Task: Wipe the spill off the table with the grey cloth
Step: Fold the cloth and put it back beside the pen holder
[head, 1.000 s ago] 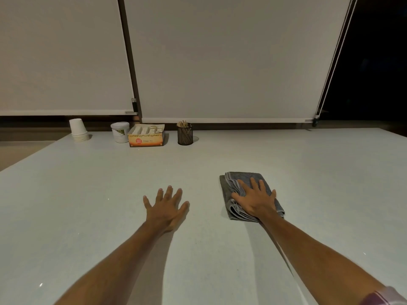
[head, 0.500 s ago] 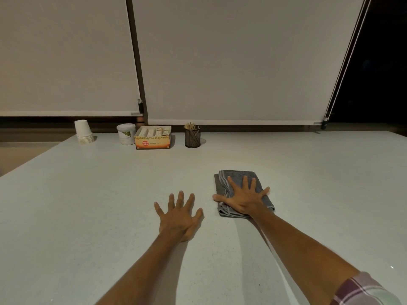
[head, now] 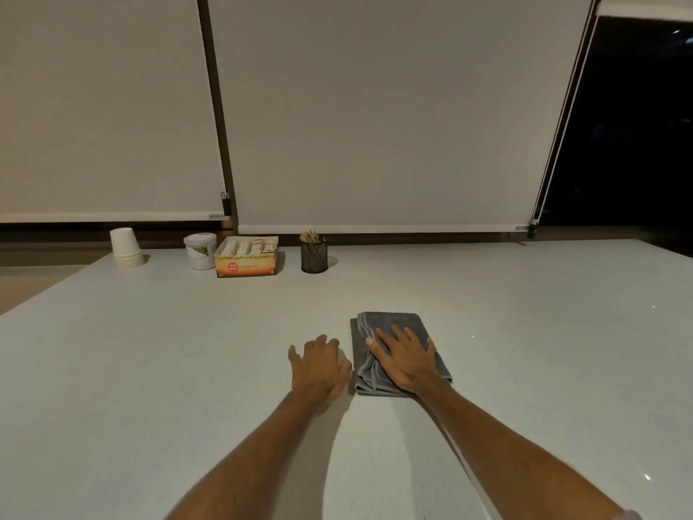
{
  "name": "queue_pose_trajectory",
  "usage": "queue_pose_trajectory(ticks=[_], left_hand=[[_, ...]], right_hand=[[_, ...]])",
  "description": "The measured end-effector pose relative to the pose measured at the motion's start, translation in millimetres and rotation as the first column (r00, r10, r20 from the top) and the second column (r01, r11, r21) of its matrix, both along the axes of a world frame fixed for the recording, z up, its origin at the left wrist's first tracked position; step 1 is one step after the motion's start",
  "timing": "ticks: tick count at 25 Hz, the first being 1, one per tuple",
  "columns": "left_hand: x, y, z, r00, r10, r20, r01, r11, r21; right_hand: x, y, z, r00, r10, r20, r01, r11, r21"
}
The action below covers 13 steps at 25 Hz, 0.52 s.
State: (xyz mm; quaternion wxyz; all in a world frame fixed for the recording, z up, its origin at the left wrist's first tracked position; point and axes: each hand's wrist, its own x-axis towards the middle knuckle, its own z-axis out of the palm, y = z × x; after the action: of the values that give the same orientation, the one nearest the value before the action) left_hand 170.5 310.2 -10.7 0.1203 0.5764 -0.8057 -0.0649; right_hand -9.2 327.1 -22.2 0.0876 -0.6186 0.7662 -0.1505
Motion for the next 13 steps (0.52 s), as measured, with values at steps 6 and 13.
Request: queue_pose_trajectory(ticks=[6,13], left_hand=[[-45.9,-49.7,22.8,0.93,0.235,-0.282,-0.143,0.94,0.31],[-75.8,-79.5,51.9,0.853,0.467,-0.233,-0.17,0.671,0.722]], right_hand=[[-57.1,-23.1,30.3,0.926,-0.331,0.181,0.34,0.94,-0.017],[-85.8,-54.2,59.3,0.905,-0.312,0.29,0.162,0.882,0.443]])
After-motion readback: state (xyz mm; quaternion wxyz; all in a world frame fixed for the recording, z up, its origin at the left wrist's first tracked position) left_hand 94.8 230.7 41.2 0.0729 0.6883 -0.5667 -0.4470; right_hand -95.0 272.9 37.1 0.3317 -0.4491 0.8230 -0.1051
